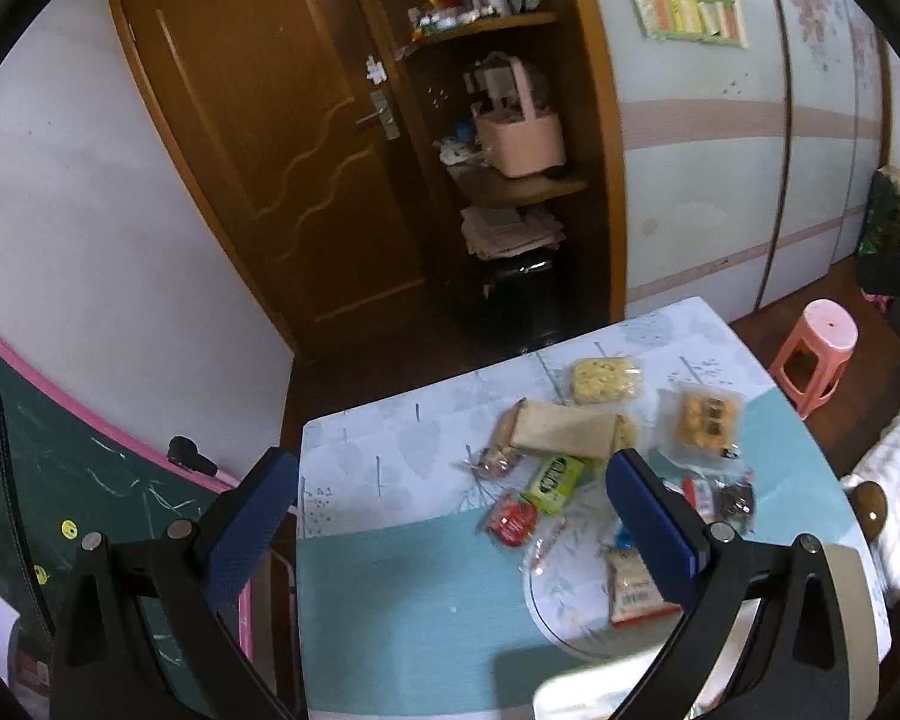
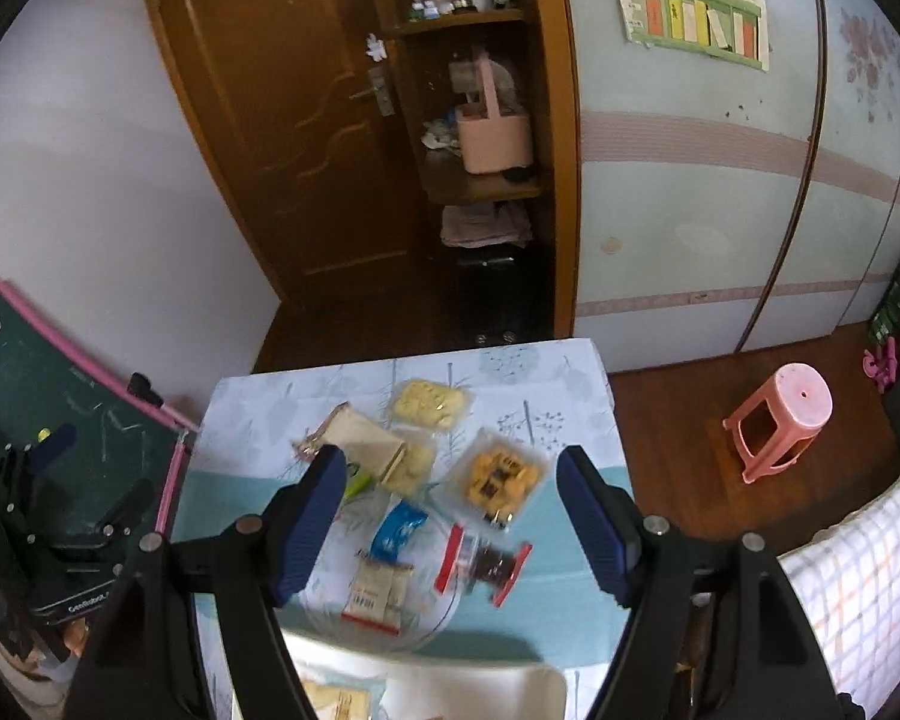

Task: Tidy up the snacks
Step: 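Move both grippers back over the remaining snacks, then grasp the red snack bag with the left gripper while the right grasps the cookie bag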

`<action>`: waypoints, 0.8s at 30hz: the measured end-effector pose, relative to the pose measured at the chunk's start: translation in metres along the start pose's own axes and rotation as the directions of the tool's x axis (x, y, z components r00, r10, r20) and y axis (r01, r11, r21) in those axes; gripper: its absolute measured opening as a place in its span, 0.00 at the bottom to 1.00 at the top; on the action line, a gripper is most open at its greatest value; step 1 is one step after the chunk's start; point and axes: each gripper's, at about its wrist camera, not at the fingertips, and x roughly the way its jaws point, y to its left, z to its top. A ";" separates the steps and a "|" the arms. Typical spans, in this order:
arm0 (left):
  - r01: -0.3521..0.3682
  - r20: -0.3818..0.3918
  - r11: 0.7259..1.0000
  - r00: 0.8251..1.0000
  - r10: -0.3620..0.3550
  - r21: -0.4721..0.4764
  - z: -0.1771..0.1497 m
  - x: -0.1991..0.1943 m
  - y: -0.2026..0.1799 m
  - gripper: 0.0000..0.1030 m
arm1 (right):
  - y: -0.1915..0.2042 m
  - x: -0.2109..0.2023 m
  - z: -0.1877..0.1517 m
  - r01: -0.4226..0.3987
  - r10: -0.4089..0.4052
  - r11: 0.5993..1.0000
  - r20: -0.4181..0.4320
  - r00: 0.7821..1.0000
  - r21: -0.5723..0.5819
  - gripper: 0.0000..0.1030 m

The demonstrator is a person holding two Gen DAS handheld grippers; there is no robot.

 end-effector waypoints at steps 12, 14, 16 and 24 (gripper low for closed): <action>0.065 -0.323 0.970 0.936 -0.141 -0.234 -0.017 0.175 0.006 0.99 | -0.037 0.167 -0.007 0.093 -0.054 0.986 -0.255 0.965 0.142 0.71; 0.050 -0.355 0.967 0.924 -0.139 -0.248 -0.027 0.195 0.005 0.99 | -0.046 0.193 -0.014 0.106 -0.046 0.975 -0.290 0.956 0.193 0.71; 0.045 -0.391 0.964 0.908 -0.149 -0.263 -0.037 0.214 0.002 0.99 | -0.054 0.215 -0.020 0.106 -0.023 0.964 -0.320 0.947 0.244 0.71; 0.045 -0.488 0.956 0.852 -0.189 -0.291 -0.070 0.261 -0.020 0.98 | -0.050 0.274 -0.044 0.149 -0.036 0.957 -0.409 0.912 0.248 0.71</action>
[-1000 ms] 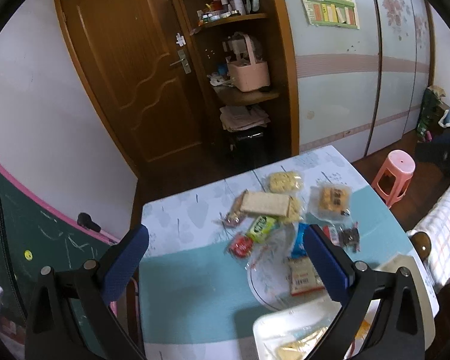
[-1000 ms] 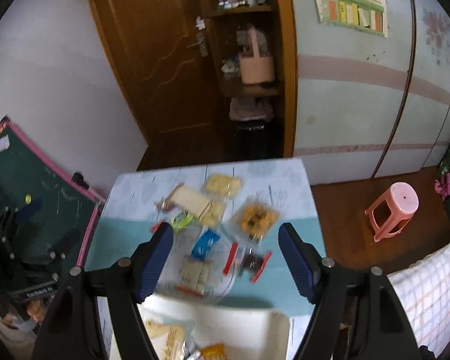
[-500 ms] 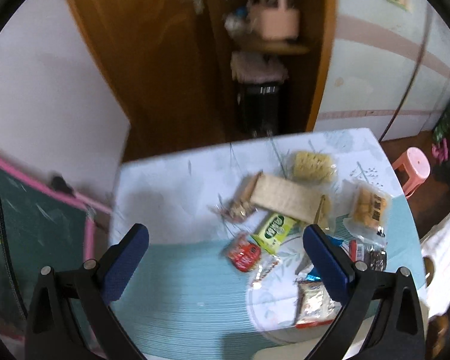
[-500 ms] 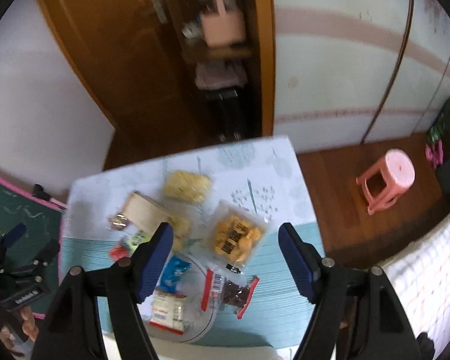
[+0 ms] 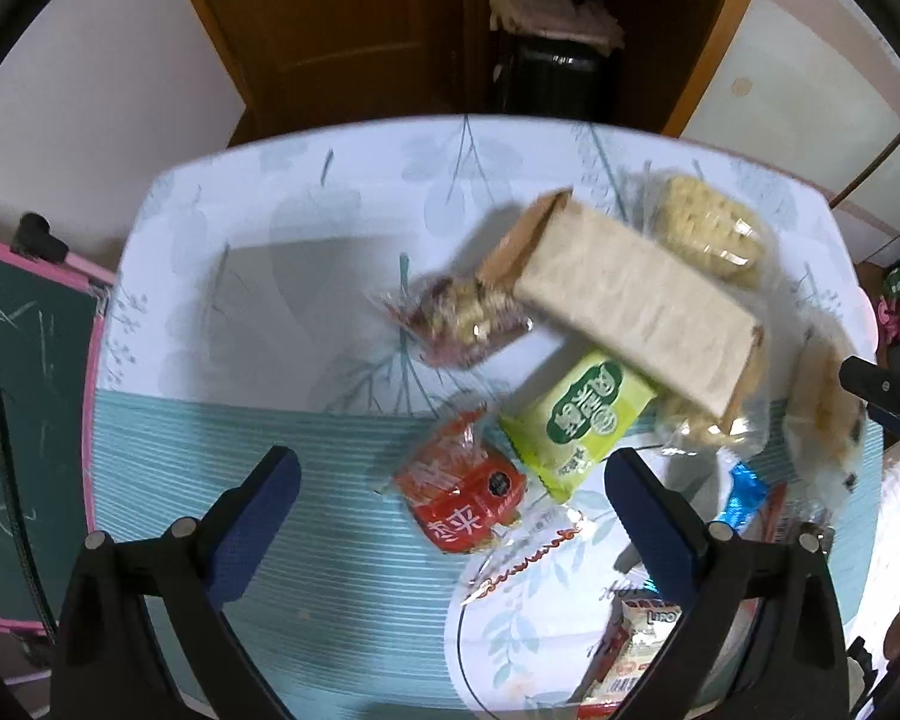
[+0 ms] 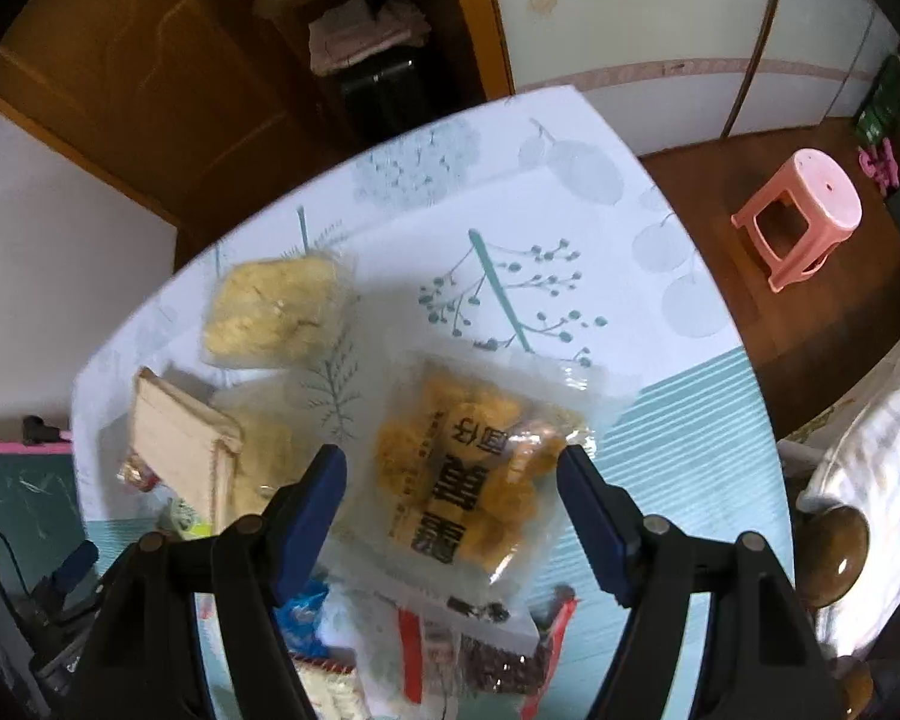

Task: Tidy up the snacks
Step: 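Grasp the red snack bag with the left gripper while the right grasps the cookie bag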

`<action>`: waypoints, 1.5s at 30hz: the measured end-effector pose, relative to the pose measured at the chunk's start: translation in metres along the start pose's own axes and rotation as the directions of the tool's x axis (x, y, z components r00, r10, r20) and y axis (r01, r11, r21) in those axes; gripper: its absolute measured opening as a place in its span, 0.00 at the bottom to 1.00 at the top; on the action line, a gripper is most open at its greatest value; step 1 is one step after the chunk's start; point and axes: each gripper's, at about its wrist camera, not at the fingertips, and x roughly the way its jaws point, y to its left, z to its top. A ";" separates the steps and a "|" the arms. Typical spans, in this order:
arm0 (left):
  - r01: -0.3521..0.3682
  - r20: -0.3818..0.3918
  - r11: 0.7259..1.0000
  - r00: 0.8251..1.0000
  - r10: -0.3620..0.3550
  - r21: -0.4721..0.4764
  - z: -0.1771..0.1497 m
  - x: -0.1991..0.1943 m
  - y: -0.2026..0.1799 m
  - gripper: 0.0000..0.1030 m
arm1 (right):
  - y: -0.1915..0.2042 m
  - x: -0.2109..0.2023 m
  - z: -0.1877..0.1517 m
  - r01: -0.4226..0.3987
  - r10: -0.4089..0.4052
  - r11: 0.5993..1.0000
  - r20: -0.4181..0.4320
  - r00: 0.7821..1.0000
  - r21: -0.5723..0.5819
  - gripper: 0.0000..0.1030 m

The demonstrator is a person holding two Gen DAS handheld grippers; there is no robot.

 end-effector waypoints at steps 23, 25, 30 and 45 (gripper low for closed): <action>0.019 -0.094 0.998 0.995 -0.025 -0.064 -0.020 0.045 0.016 0.64 | 0.007 0.007 -0.003 0.154 -0.154 0.988 0.047 0.987 -0.003 0.81; 0.020 -0.090 0.998 0.996 -0.025 -0.055 -0.019 0.041 0.009 0.60 | 0.003 0.014 -0.002 0.108 -0.108 0.994 0.012 0.994 0.028 0.84; 0.023 -0.083 0.999 0.996 -0.027 -0.045 -0.017 0.039 0.002 0.53 | -0.004 0.037 -0.005 -0.043 0.050 0.993 -0.065 0.997 0.108 0.86; 0.037 0.098 0.999 0.995 -0.036 -0.007 -0.034 -0.049 0.004 0.48 | 0.003 -0.034 -0.040 -0.137 0.137 0.991 0.083 0.987 0.003 0.74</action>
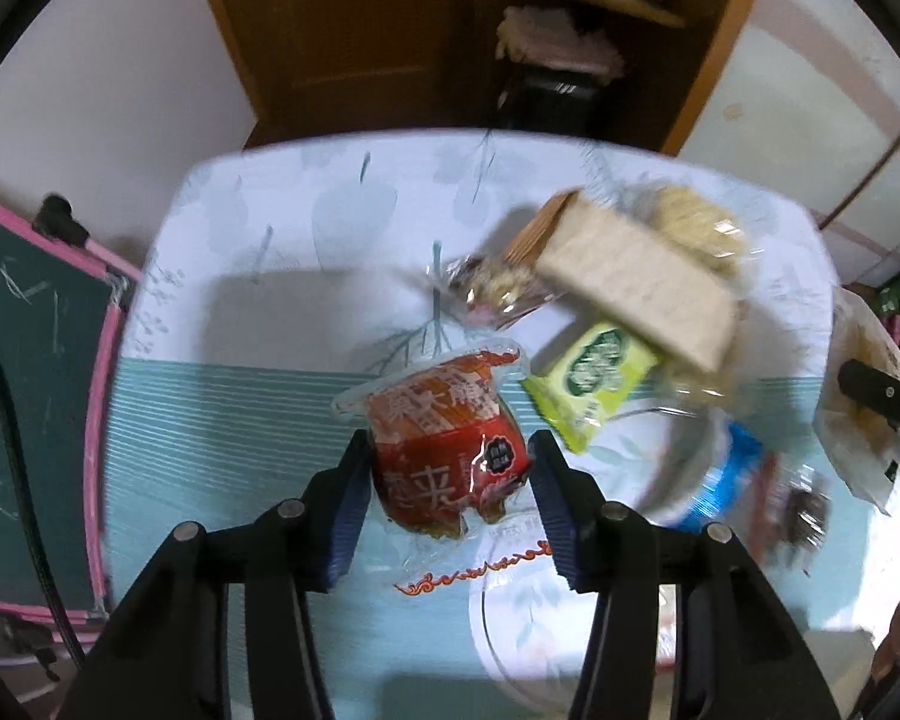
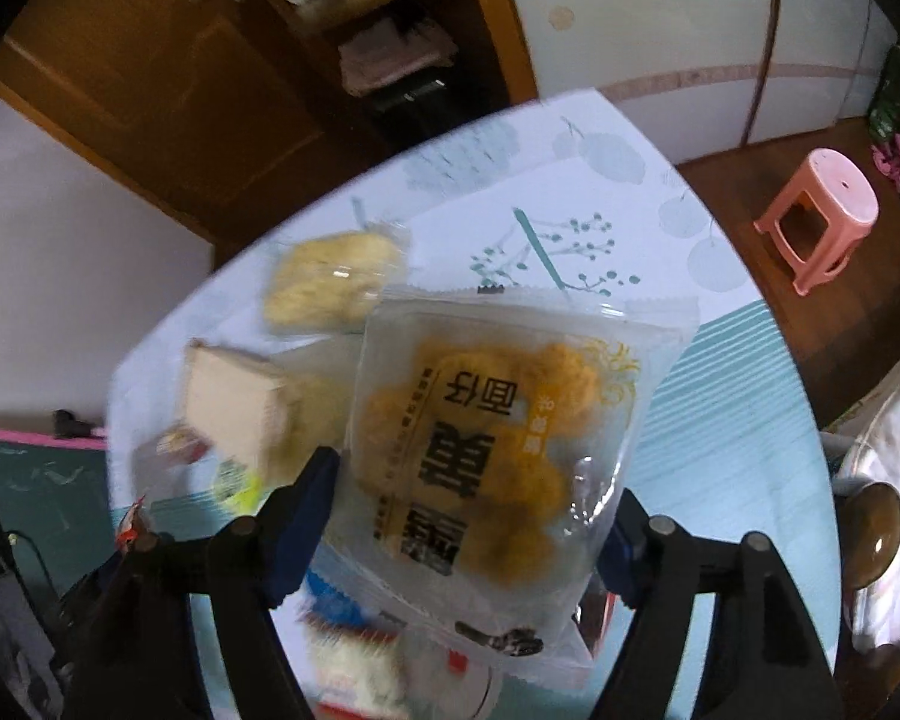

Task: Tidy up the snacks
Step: 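Grasp the red snack bag with the left gripper while the right grasps the cookie bag, then lower both bags into the white tray and open both grippers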

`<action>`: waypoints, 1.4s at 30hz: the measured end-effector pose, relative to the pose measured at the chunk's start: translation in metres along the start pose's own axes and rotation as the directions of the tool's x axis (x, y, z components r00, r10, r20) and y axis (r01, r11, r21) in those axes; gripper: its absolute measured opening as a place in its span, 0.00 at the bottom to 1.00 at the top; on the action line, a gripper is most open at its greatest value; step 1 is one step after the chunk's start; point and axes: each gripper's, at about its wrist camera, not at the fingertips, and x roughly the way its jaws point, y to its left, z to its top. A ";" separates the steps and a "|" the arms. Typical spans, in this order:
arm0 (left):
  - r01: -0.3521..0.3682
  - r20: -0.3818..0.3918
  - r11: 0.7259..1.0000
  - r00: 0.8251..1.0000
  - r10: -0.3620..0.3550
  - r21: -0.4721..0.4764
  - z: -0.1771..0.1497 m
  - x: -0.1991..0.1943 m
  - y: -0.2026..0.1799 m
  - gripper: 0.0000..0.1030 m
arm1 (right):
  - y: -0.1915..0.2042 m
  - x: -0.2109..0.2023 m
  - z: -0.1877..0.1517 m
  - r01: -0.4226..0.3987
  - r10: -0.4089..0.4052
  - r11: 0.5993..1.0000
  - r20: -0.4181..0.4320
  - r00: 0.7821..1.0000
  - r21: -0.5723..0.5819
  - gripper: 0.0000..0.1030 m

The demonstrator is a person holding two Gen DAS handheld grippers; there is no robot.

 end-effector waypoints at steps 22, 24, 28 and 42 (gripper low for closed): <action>0.183 0.319 0.916 0.898 -0.304 0.358 -0.193 -0.275 -0.019 0.49 | 0.012 -0.247 -0.209 -0.196 0.300 0.925 0.308 0.903 -0.326 0.75; 0.166 0.326 0.914 0.898 -0.295 0.370 -0.212 -0.274 -0.021 0.49 | 0.009 -0.250 -0.226 -0.166 0.283 0.927 0.336 0.898 -0.338 0.76; 0.136 0.322 0.912 0.907 -0.271 0.386 -0.239 -0.263 -0.029 0.50 | 0.006 -0.244 -0.250 -0.079 0.217 0.930 0.365 0.905 -0.359 0.76; 0.084 0.303 0.928 0.931 -0.202 0.363 -0.278 -0.225 -0.039 0.99 | -0.010 -0.213 -0.290 0.059 0.063 0.938 0.336 0.940 -0.342 0.83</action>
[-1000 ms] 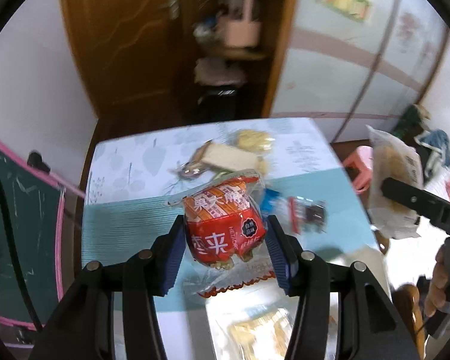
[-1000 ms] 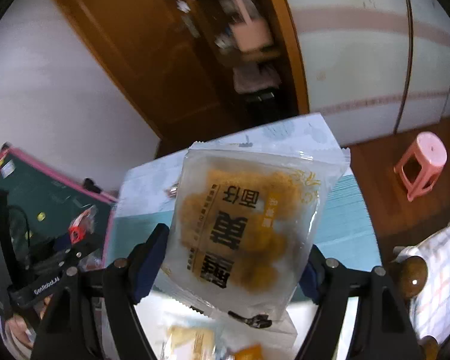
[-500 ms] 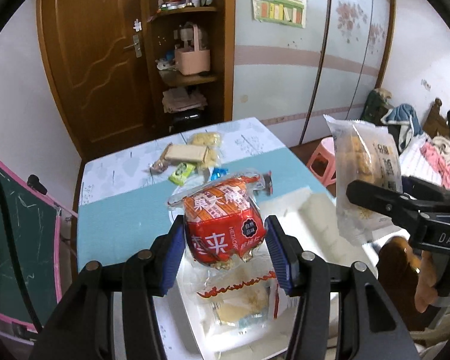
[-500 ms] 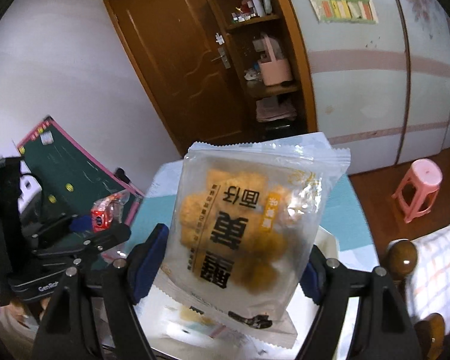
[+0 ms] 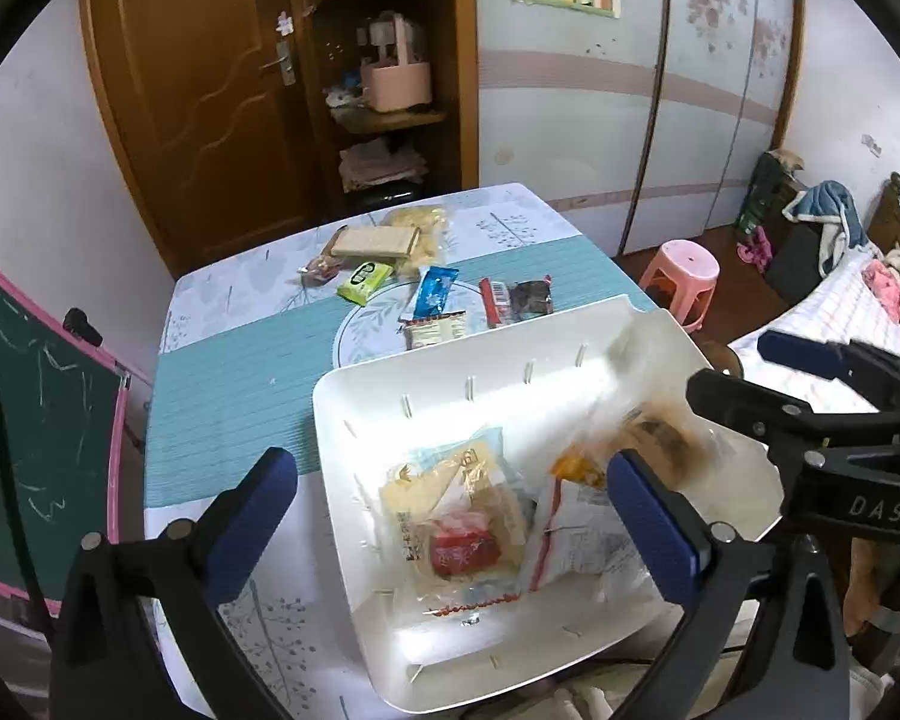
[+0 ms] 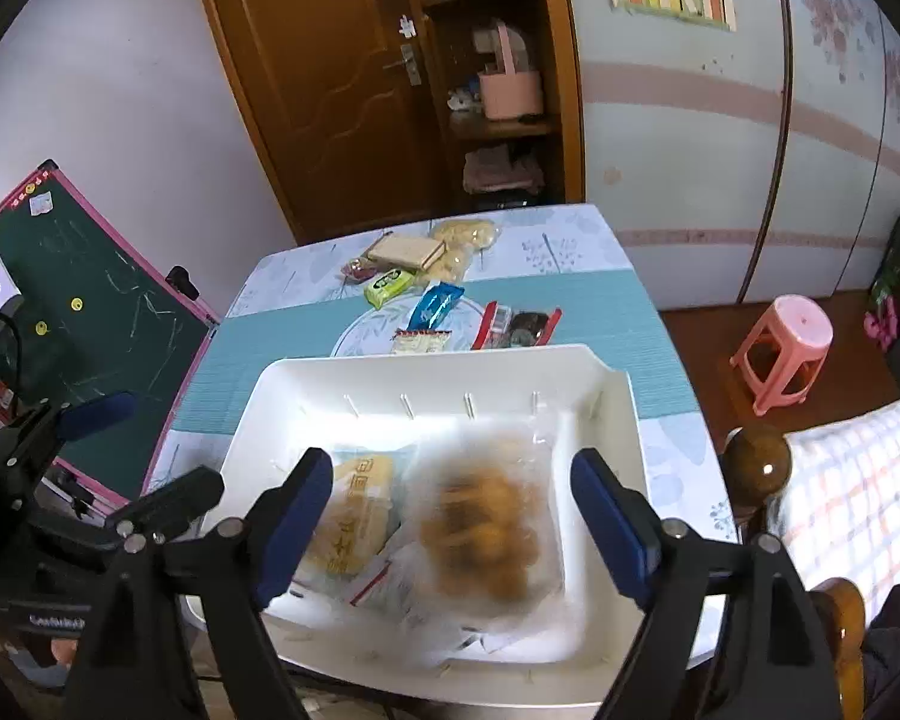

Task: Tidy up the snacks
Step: 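Lower both bags into the white tray and open both grippers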

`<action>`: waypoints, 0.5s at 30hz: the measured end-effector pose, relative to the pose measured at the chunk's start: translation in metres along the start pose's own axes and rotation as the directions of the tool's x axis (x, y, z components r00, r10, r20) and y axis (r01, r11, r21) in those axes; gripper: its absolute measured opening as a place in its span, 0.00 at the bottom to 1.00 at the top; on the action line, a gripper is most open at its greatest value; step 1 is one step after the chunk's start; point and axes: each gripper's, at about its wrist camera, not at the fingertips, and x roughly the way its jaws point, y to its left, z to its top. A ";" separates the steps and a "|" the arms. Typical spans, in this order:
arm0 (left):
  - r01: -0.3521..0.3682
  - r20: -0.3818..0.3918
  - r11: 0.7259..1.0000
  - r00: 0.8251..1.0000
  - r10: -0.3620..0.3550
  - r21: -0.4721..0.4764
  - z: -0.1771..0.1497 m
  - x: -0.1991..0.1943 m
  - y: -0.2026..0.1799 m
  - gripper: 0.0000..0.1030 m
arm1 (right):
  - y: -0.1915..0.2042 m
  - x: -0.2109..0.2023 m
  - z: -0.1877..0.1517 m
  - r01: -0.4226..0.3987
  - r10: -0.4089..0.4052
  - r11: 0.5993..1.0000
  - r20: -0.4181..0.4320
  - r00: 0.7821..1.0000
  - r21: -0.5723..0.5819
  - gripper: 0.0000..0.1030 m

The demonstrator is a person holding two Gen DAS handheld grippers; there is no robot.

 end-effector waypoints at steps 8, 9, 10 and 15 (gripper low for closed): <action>-0.037 -0.002 0.999 0.999 0.037 0.011 -0.004 0.003 -0.007 0.99 | 0.014 -0.004 -0.003 0.002 -0.001 0.999 0.016 1.000 -0.041 0.84; -0.040 -0.001 0.999 0.999 0.040 0.011 -0.004 0.003 -0.007 0.99 | 0.015 -0.004 -0.003 0.003 -0.003 0.999 0.016 1.000 -0.042 0.84; -0.043 0.001 0.999 0.999 0.043 0.010 -0.005 0.002 -0.007 0.99 | 0.015 -0.004 -0.003 0.003 -0.002 0.999 0.016 1.000 -0.042 0.84; -0.050 0.010 0.999 0.999 0.050 0.003 -0.006 0.000 -0.006 0.99 | 0.015 -0.003 -0.005 0.001 0.000 1.000 0.012 1.000 -0.030 0.84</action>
